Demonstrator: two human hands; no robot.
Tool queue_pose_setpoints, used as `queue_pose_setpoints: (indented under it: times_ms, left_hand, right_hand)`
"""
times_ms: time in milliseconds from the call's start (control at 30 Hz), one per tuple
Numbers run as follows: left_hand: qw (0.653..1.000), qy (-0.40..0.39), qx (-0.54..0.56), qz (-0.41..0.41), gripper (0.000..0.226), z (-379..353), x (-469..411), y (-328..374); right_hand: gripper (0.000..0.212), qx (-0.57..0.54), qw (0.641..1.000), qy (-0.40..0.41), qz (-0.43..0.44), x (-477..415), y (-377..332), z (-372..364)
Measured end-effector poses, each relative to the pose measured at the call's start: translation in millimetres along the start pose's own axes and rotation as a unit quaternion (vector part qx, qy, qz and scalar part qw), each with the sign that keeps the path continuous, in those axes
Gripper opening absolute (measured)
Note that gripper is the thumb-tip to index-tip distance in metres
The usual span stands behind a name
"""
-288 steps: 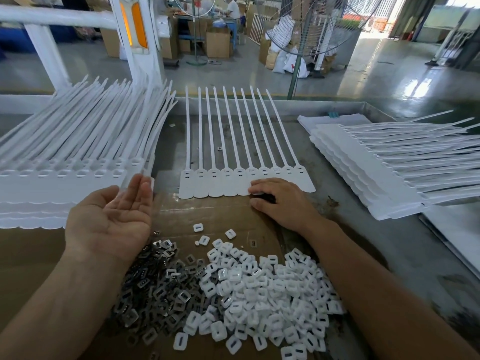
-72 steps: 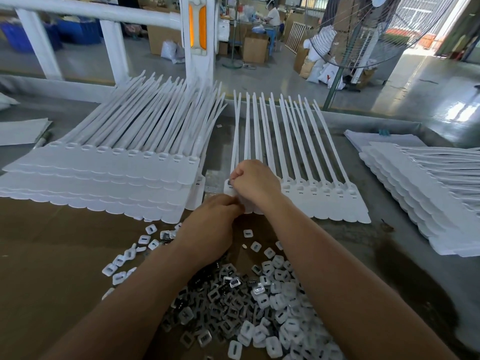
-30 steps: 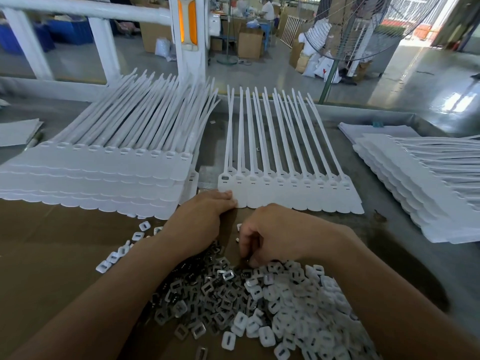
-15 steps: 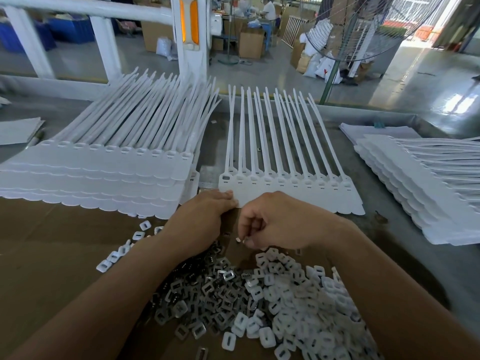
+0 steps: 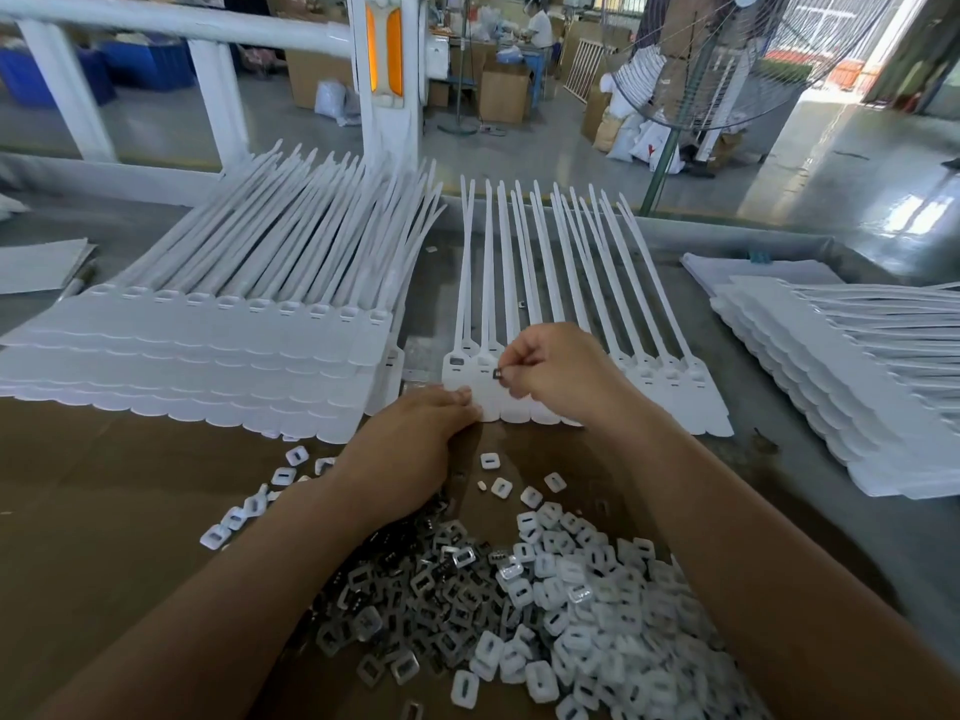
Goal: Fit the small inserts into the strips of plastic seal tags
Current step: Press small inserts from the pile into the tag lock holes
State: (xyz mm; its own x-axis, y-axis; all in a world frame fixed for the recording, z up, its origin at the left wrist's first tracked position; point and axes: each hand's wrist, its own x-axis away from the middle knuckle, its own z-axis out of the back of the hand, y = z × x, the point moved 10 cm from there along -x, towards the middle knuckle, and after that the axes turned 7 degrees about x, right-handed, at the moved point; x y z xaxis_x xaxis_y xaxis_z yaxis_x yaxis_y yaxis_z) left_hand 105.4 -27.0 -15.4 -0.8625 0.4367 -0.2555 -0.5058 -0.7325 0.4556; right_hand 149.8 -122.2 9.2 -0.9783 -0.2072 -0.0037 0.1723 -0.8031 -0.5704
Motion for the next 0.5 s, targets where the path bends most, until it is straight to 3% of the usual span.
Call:
queue_pose_setpoints:
  times_ms: [167, 500]
  left_hand:
    - [1.0, -0.004, -0.007, -0.011, 0.05, 0.6, 1.1, 3.6]
    - [1.0, -0.002, -0.013, -0.011, 0.049, 3.6, -0.2, 7.2]
  right_hand:
    - [0.013, 0.006, 0.998, 0.058, -0.027, -29.8, 9.6, -0.9]
    - [0.022, 0.09, 0.992, 0.057, -0.06, -46.7, 25.7, -17.2]
